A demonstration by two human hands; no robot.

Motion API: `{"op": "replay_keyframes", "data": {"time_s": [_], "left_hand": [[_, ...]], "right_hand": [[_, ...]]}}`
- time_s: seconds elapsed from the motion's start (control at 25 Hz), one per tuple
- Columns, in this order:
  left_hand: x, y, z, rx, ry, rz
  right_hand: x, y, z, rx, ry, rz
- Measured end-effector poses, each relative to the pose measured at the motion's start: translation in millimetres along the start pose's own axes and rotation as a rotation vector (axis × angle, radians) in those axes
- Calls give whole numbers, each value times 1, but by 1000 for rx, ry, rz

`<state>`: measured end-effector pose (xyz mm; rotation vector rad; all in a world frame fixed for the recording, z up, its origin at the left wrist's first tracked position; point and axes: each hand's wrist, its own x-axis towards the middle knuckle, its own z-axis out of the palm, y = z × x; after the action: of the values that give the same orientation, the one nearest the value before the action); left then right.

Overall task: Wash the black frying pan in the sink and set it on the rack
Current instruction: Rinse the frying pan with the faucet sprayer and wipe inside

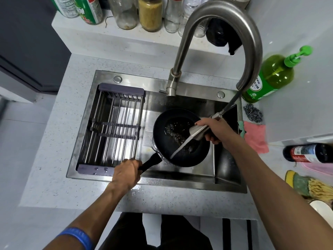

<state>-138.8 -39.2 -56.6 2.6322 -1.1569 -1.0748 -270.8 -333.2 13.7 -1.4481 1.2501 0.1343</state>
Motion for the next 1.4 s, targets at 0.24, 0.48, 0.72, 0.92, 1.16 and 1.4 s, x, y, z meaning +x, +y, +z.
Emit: {"op": "replay_keyframes", "data": {"time_s": [0.24, 0.48, 0.72, 0.92, 1.16, 1.4], "left_hand": [[3, -2, 5, 16, 11, 16], [6, -5, 8, 43, 25, 29], [7, -6, 10, 75, 36, 29], [10, -7, 12, 79, 26, 27], [11, -6, 12, 117, 37, 21], [10, -7, 12, 91, 40, 7]], "right_hand": [[4, -4, 19, 219, 19, -36], [16, -8, 29, 339, 59, -87], [23, -9, 27, 380, 138, -132], [27, -8, 26, 417, 201, -180], [28, -6, 18, 380, 279, -201], [28, 1, 6, 224, 358, -201]]}}
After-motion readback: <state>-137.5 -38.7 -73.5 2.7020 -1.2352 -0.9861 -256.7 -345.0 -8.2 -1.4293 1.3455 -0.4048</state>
